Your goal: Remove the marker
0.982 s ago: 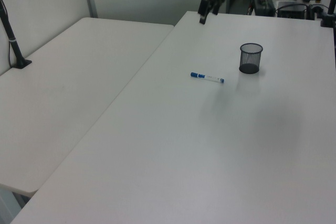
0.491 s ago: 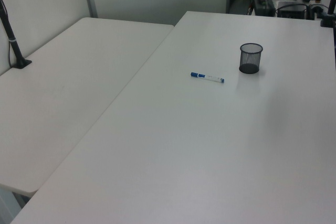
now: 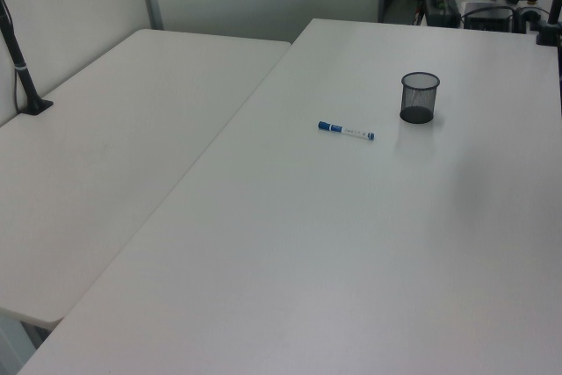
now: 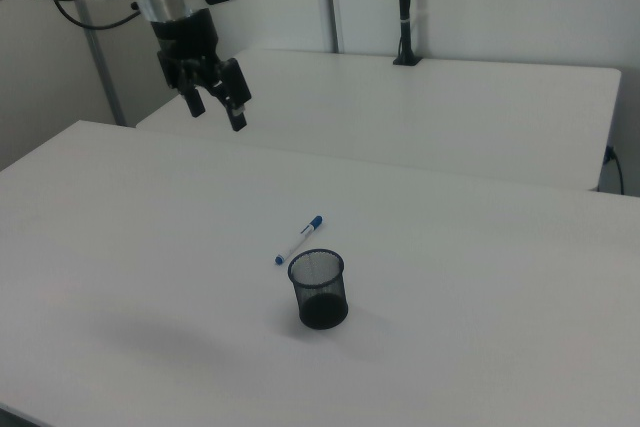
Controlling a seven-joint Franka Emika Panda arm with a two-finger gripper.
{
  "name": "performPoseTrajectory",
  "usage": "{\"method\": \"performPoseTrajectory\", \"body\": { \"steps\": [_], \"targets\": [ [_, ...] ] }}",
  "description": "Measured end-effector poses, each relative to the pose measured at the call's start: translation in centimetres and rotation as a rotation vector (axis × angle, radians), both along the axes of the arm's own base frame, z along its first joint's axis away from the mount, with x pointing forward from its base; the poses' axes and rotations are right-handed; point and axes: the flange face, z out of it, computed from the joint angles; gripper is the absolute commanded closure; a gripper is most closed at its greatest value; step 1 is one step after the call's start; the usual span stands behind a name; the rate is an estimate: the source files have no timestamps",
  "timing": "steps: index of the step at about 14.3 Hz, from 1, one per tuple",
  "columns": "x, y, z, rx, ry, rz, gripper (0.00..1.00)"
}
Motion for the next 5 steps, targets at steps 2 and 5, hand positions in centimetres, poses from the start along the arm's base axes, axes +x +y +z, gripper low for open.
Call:
{"method": "performPoseTrajectory", "body": {
  "steps": [2,5],
  "targets": [
    [0.6,-0.8,-0.3,-0.009,-0.021,0.043,0.0],
    [0.8,-1.6,-0.7,-0.013,-0.017,0.068,0.0]
  ]
}}
